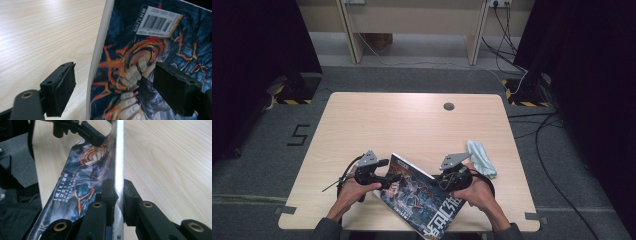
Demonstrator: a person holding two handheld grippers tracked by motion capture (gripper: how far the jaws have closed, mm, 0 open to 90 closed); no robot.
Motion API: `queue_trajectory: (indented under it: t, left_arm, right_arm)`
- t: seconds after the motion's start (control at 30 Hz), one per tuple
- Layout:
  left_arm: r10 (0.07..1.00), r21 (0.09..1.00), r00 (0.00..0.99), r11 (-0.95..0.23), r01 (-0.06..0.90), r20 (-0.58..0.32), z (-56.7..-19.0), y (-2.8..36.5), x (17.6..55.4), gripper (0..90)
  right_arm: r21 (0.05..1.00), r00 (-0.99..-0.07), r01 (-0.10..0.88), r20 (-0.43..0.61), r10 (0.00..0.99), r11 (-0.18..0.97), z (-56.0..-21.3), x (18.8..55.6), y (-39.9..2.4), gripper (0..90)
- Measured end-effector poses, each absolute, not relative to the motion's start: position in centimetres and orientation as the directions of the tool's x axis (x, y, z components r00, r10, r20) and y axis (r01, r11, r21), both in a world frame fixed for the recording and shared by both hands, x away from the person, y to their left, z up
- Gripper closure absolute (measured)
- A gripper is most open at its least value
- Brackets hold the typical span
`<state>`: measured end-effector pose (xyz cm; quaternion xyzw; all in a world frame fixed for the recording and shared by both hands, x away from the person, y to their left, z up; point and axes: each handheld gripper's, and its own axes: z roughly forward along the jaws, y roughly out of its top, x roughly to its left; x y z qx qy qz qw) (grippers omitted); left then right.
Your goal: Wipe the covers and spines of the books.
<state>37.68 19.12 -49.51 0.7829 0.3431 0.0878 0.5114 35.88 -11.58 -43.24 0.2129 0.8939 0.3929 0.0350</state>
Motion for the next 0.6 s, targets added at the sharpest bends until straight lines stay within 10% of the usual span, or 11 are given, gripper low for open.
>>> queue_trajectory:
  t: [0.2, 0.6]
  left_arm:
    - [0.574, 0.871, 0.789, -0.25, 0.424, -0.219, -49.4, 18.9, 37.4, 18.6]
    - [0.543, 0.899, 0.831, -0.295, 0.325, -0.122, -49.2, 19.2, 36.6, 64.3]
  right_arm:
    - [0.72, -0.927, 0.312, 0.089, 0.363, 0.62, -42.8, 35.5, -11.3, 82.7]
    - [0.677, -0.919, 0.302, 0.021, 0.393, 0.671, -42.7, 36.6, -12.2, 81.6]
